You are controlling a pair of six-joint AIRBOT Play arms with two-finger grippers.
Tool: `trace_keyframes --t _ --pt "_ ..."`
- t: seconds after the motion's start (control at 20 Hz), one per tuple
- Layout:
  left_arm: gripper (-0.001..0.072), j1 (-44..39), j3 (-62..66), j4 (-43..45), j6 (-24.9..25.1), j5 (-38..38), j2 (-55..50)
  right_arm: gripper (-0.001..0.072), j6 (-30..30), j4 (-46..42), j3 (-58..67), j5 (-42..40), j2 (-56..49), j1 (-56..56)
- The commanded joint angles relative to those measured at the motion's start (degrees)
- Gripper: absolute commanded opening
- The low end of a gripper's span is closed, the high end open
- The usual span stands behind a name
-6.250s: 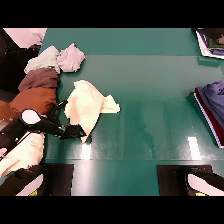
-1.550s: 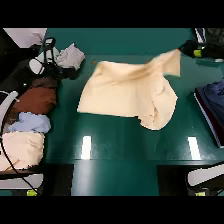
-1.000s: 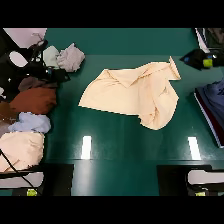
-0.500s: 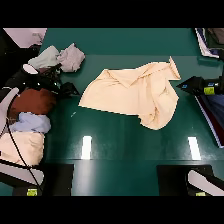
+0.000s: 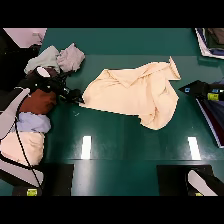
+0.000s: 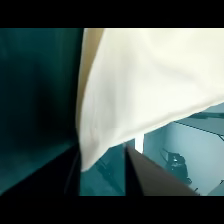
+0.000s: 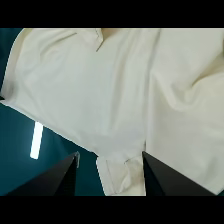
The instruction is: Fold the shirts.
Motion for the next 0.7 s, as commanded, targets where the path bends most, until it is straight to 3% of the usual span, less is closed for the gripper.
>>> trace_keyframes --t 0.0,0.05,0.3,0.4,0.65 --pt "0.0110 -0.7 0.0 0.0 -1.6 0.9 0.0 0.0448 1.8 -1.8 -0.2 0.5 1.2 -0.8" --pt "0.0022 -0.7 0.0 -0.5 -1.5 1.2 0.0 0.0449 3.5 -4.2 -0.2 1.2 1.2 -1.6" --pt "0.0024 -0.7 2.2 -2.0 -1.4 1.0 0.8 0.0453 8.9 -11.4 -9.8 5.0 1.2 -8.8" --pt "0.0024 -0.7 4.1 -2.1 -1.4 0.7 1.3 0.0602 8.9 -11.1 -16.9 3.6 0.6 -10.1" --pt "0.0024 -0.7 5.2 -2.6 -1.4 0.4 1.5 0.0589 7.1 -3.8 -27.0 -5.6 -7.5 -5.4"
